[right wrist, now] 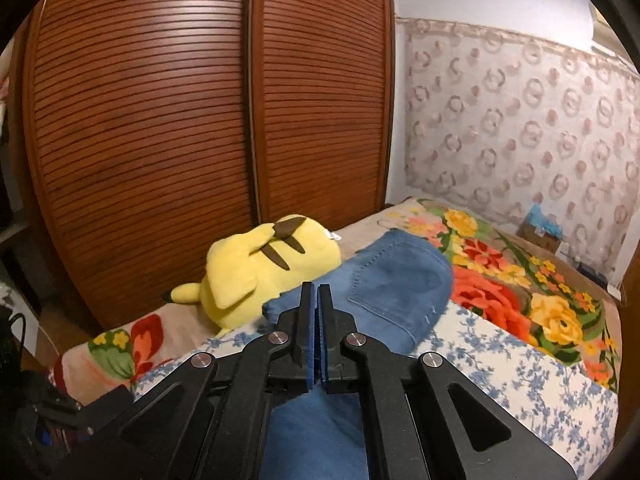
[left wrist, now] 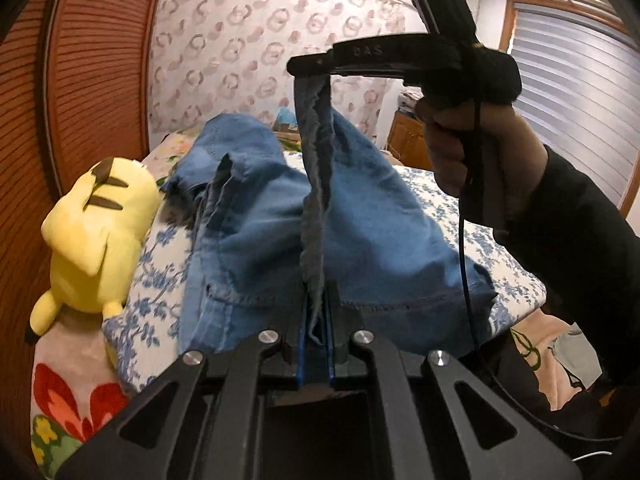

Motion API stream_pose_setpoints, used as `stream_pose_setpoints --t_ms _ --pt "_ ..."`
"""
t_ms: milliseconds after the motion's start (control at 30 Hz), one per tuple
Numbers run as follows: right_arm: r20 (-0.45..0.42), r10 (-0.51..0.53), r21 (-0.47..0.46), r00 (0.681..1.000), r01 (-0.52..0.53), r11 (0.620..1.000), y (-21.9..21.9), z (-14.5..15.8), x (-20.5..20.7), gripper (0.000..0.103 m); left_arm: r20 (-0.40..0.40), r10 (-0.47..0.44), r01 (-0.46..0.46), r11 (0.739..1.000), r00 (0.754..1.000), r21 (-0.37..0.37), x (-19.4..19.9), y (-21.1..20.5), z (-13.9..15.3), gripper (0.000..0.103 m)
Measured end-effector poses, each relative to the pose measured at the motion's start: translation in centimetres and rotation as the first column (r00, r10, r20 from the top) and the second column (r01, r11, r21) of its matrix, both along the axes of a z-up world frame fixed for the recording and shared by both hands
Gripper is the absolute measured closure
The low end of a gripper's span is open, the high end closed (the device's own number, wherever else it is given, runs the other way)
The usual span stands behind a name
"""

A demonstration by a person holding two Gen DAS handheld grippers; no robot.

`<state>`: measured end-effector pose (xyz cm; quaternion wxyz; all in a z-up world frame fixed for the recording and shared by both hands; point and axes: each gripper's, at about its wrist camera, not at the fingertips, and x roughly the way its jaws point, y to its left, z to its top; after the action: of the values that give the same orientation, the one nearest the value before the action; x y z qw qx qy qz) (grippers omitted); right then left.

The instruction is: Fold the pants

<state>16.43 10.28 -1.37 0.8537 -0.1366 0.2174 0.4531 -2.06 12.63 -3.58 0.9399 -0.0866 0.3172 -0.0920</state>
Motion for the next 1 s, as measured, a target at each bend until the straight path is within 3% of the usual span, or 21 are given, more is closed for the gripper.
stream_pose_setpoints --t_ms 167,300,367,433,533,600,767,1000 --pt "-0.021 -0.005 -0.049 1.0 0.003 0.999 2.6 -1.9 0.4 0.103 -0.058 0.018 -0.016 1.0 0.998 0.023 0.5 0.0 -1.9 0.098" --pt "-0.044 -0.025 -0.082 0.999 0.021 0.996 3.1 -3.2 0.6 0.103 -0.083 0.041 -0.036 0.997 0.996 0.063 0.9 -0.1 -2.9 0.091" --pt "-0.066 -0.043 -0.089 0.997 0.038 0.995 2.6 -3.5 0.9 0.103 -0.084 0.046 -0.04 0.997 0.995 0.068 1.0 0.0 -3.0 0.083" --pt "-0.065 -0.059 -0.089 0.996 0.053 0.995 1.5 -3.2 1.1 0.094 -0.075 0.064 -0.057 0.994 0.995 0.088 1.1 0.1 -2.8 0.066" --pt "-0.058 -0.083 -0.075 0.995 0.079 0.994 -1.8 -2.4 1.3 0.071 -0.061 0.071 -0.066 0.994 0.996 0.091 1.1 0.4 -2.4 0.058" --pt "-0.061 -0.112 -0.072 0.992 0.108 0.992 -5.2 -2.0 1.4 0.067 -0.052 0.082 -0.077 0.992 0.995 0.099 1.1 0.4 -2.1 0.05" --pt "-0.053 -0.19 -0.11 0.98 0.184 0.977 -12.6 -2.9 0.4 0.066 -0.028 0.075 -0.072 0.993 0.997 0.096 1.3 0.2 -1.5 0.043" --pt "-0.161 -0.32 -0.174 0.934 0.292 0.94 -20.8 -8.5 -2.1 0.066 -0.034 0.053 -0.05 0.993 0.998 0.103 2.6 -1.5 -1.5 0.043"
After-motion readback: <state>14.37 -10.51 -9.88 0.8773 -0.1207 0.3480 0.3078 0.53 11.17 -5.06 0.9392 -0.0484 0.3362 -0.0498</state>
